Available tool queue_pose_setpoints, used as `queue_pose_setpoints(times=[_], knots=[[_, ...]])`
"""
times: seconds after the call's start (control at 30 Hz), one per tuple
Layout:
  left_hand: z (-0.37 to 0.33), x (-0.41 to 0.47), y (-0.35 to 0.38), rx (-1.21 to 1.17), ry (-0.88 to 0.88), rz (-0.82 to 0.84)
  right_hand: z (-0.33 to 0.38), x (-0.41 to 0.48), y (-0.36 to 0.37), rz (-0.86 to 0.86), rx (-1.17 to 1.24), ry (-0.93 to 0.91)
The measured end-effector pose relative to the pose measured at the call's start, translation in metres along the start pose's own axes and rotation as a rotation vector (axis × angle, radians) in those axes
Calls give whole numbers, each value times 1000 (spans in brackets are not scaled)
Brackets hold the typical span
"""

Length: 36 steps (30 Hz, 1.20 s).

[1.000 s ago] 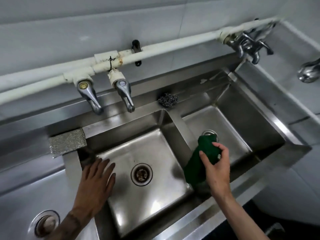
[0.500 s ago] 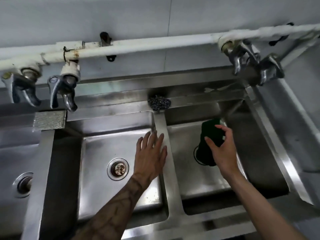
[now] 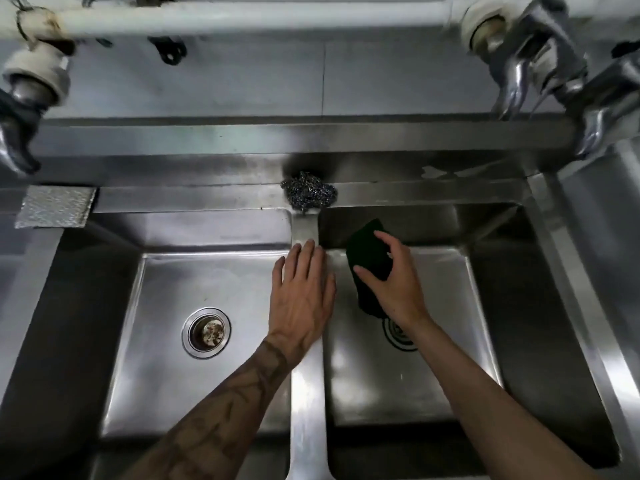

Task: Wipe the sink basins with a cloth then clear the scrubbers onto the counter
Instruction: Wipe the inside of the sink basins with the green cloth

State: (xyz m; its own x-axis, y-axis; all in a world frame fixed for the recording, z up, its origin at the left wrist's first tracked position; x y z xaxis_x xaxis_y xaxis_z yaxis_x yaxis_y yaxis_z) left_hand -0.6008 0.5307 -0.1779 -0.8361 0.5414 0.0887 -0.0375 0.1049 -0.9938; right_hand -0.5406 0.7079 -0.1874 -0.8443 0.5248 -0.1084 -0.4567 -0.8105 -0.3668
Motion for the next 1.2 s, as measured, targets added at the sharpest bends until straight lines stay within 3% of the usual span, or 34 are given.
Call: queue_pose_setpoints(times=[0.13, 0.23, 0.47, 0.57, 0.77, 0.9, 1.03, 1.2], knots=[[1, 0, 6, 1, -20, -41, -71, 19, 19, 88, -368, 141], [1, 0, 8, -9, -31, -66, -93, 23, 31, 68, -397, 47], [1, -1, 11, -5, -26, -62, -143, 51, 98, 240, -604, -206], [2, -1, 12, -9, -28, -57, -164, 57, 99, 222, -734, -295], [2, -1, 12, -24, -44, -46, -177, 52, 102, 84, -750, -177], [2, 0, 12, -31, -46, -30, -168, 17, 150, 149, -755, -193], [2, -1, 11, -38, -40, -16, -172, 38, 118, 131, -761, -236], [0, 0, 8, -52, -35, -27, -221, 57, 6, 36, -842, -158]])
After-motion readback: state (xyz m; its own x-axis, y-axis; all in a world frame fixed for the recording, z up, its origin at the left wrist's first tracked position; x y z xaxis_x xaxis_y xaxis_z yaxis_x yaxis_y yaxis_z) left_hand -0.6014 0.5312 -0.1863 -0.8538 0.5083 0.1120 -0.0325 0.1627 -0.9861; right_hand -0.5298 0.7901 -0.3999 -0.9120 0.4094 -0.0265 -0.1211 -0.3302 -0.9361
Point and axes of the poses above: each hand's wrist, its own x-axis towards the middle knuckle, its own y-axis out of the palm, z = x × y, the point moved 9 cm from there along x, towards the middle knuckle, and after that the axes turned 10 degrees about x, right-handed, at the moved point
